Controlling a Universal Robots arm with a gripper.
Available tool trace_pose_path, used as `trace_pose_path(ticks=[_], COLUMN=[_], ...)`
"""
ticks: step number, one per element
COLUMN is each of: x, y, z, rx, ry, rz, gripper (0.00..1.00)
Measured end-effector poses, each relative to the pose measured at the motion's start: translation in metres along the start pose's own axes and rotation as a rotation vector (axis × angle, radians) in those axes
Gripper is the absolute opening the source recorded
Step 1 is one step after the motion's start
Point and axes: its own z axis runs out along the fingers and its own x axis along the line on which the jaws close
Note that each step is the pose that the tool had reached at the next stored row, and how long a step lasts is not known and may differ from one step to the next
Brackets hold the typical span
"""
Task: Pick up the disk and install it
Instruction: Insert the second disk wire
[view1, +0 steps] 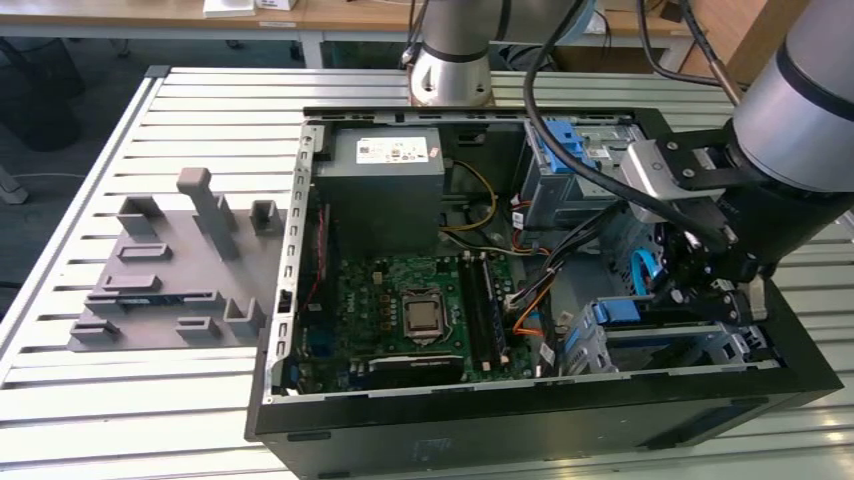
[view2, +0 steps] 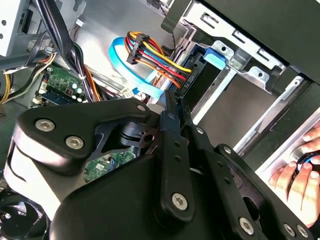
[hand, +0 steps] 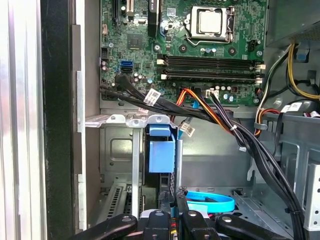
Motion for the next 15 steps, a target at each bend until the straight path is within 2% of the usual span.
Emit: trace_pose_path(ticks=[15], x=[0.0013], y=[0.0001], z=[0.0016], rx=[0.0000], ry=[-0.0005], rz=[0.000], gripper=[0.16])
